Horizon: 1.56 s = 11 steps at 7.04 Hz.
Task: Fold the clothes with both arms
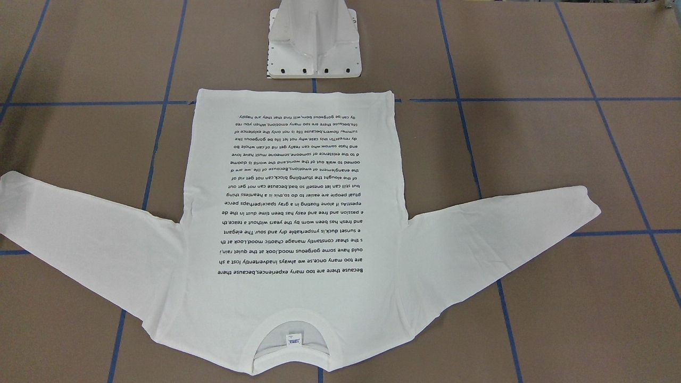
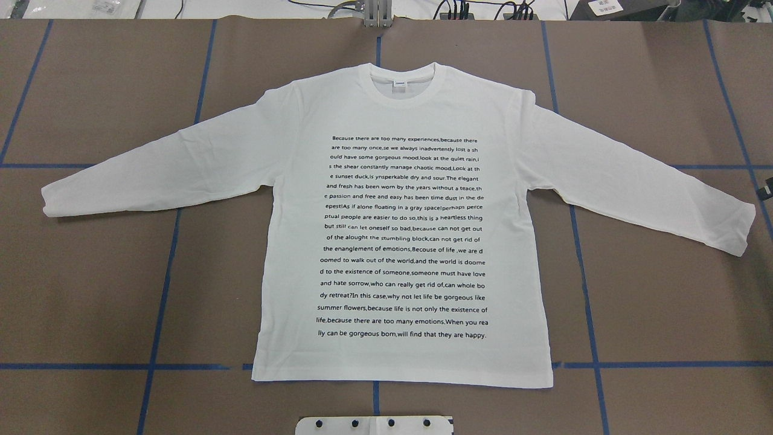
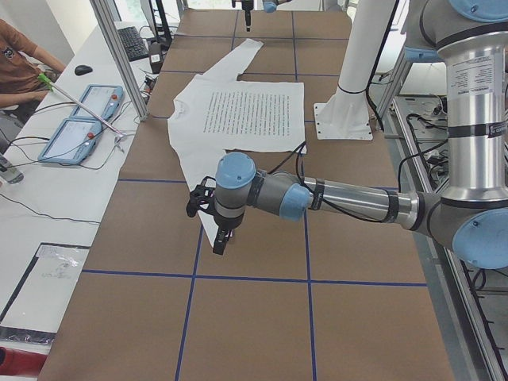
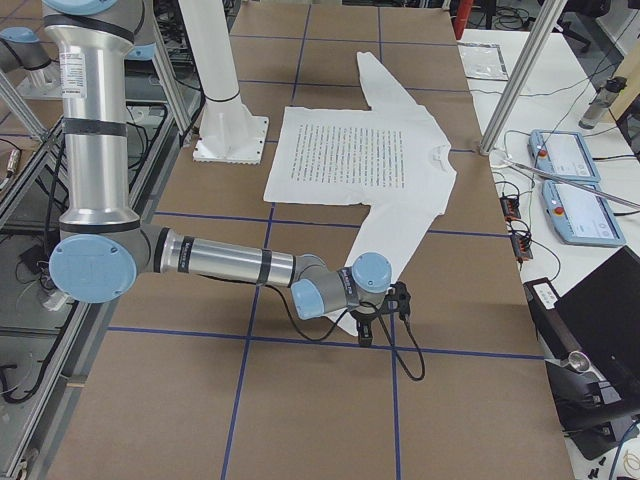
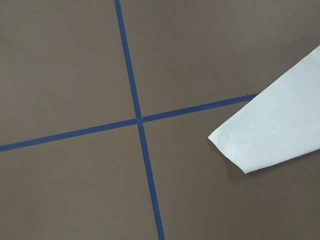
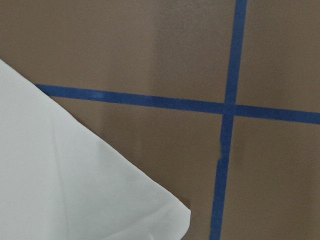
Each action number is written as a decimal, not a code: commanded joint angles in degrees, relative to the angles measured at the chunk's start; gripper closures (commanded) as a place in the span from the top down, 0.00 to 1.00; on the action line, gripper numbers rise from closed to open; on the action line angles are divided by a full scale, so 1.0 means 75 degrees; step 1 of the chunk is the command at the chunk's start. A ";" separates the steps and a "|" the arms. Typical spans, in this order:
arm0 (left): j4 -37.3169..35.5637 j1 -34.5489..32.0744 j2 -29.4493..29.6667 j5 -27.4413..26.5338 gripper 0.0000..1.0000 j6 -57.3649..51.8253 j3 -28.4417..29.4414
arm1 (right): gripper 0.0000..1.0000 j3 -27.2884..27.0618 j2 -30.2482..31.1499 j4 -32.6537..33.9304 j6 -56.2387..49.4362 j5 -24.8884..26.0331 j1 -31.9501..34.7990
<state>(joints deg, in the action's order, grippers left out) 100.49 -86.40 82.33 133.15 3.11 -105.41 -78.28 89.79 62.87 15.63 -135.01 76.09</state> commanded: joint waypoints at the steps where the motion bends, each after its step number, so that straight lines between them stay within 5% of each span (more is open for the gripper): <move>1: 0.0194 0.0000 0.0003 -0.0011 1.00 0.0007 0.0015 | 0.95 0.0381 -0.0182 -0.0110 0.0691 0.0013 -0.0301; 6: 0.0183 0.0000 0.0003 0.0000 1.00 0.0007 0.0051 | 0.88 0.0977 -0.0614 -0.0110 0.1033 0.0001 -0.0583; 8: 0.0183 0.0000 0.0003 0.0000 1.00 0.0007 -0.0008 | 0.77 0.1050 -0.0628 -0.0110 0.1323 -0.0045 -0.0583; 9: 0.0183 0.0000 0.0003 0.0000 1.00 0.0007 -0.0008 | 0.64 0.1050 -0.0628 -0.0110 0.1546 -0.0045 -0.0583; 11: 0.0194 0.0000 0.0026 0.0000 1.00 0.0007 -0.0020 | 0.21 0.1050 -0.0523 -0.0110 0.1572 -0.0057 -0.0571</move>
<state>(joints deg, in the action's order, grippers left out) 101.92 -86.40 82.41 133.15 3.16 -105.51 -70.42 85.50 62.05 27.10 -135.40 71.77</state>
